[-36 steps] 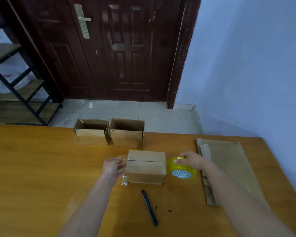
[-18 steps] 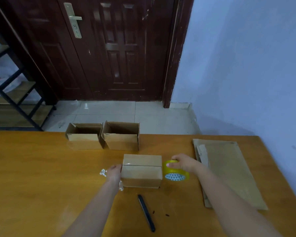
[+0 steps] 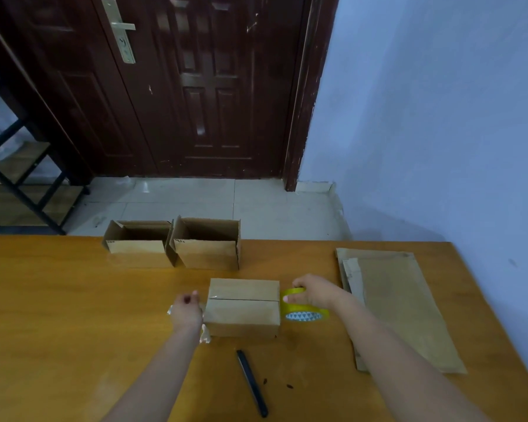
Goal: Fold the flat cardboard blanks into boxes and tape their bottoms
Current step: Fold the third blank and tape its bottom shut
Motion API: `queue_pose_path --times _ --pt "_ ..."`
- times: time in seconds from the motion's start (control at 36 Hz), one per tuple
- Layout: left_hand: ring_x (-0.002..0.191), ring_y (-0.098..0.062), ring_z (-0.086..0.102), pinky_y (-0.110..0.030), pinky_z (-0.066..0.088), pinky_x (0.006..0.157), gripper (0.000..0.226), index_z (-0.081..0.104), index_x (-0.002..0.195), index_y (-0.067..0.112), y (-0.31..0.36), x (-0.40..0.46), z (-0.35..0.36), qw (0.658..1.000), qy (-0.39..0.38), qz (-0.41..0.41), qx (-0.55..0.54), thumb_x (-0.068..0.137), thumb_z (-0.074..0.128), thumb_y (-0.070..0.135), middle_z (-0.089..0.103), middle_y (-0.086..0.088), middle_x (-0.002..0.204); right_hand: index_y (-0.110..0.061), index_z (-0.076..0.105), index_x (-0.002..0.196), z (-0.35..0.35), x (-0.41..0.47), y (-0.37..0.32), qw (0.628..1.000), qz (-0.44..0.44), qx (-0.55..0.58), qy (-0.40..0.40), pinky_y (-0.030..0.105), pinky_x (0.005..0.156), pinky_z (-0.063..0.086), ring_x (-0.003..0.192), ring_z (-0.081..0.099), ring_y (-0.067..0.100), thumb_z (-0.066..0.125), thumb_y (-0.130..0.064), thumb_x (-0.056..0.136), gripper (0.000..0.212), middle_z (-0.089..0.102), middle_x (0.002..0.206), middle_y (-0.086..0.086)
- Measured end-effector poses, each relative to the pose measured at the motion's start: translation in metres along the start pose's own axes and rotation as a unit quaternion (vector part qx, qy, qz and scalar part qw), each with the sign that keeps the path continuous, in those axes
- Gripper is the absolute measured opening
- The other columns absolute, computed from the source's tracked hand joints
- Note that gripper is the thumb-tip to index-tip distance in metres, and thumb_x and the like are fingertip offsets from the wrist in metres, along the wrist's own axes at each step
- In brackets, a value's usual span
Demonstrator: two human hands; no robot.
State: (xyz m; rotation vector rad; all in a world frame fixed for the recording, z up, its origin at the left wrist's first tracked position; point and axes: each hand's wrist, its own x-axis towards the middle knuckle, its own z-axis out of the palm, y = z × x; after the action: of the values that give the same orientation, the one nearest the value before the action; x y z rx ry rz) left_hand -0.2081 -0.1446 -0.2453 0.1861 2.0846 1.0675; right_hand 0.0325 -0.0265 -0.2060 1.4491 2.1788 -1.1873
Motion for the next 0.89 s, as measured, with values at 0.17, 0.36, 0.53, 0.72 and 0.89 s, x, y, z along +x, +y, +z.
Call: queue_pose_path --times 0.17,0.36,0.53,0.72,0.89 --pt "0.132 -0.027 0.041 -0.040 0.034 0.106 0.042 0.042 0.138 0.007 0.014 -0.036 -0.009 0.959 -0.011 0.267 0.093 0.102 0.036 0.026 0.047 -0.011 0.139 -0.012 0.045 0.138 0.002 -0.001 -0.001 1.000 0.009 -0.016 0.010 0.031 0.094 0.045 0.120 0.051 0.021 0.060 -0.055 0.085 0.070 0.051 0.136 0.006" --pt "0.146 -0.025 -0.009 -0.041 -0.007 0.115 0.089 -0.006 0.148 0.010 -0.002 -0.041 0.022 0.782 0.002 0.369 0.503 0.077 -0.031 0.057 -0.011 -0.010 0.157 -0.020 0.057 0.118 0.002 0.001 -0.001 1.000 0.016 -0.010 0.014 0.020 0.070 0.040 0.098 0.056 0.013 0.059 -0.056 0.084 0.049 0.055 0.102 -0.006" --pt "0.141 -0.032 -0.024 -0.044 -0.010 0.117 0.065 -0.017 0.146 0.006 0.016 -0.050 0.029 0.730 -0.037 0.321 0.603 0.100 0.006 0.045 -0.025 -0.019 0.152 -0.013 0.046 0.138 0.000 -0.003 -0.009 0.999 0.011 -0.037 0.024 0.032 0.092 0.044 0.119 0.052 0.023 0.059 -0.054 0.085 0.068 0.053 0.135 0.008" --pt "0.145 -0.017 -0.017 -0.043 -0.017 0.113 0.055 -0.002 0.151 0.033 0.019 -0.062 0.054 0.715 -0.153 0.398 0.553 0.100 0.012 0.048 -0.008 0.006 0.160 -0.012 0.049 0.135 0.002 -0.004 -0.009 0.998 0.012 -0.048 0.030 0.031 0.091 0.041 0.122 0.050 0.024 0.059 -0.055 0.085 0.067 0.052 0.137 0.008" --pt "0.144 -0.026 -0.022 -0.060 -0.015 0.110 0.057 -0.019 0.143 0.046 0.023 -0.068 0.060 0.675 -0.146 0.368 0.623 0.094 0.005 0.062 -0.019 0.003 0.158 -0.012 0.051 0.133 0.003 -0.009 -0.005 0.999 0.003 -0.038 0.035 0.033 0.092 0.043 0.118 0.052 0.025 0.059 -0.052 0.086 0.062 0.054 0.134 0.009"
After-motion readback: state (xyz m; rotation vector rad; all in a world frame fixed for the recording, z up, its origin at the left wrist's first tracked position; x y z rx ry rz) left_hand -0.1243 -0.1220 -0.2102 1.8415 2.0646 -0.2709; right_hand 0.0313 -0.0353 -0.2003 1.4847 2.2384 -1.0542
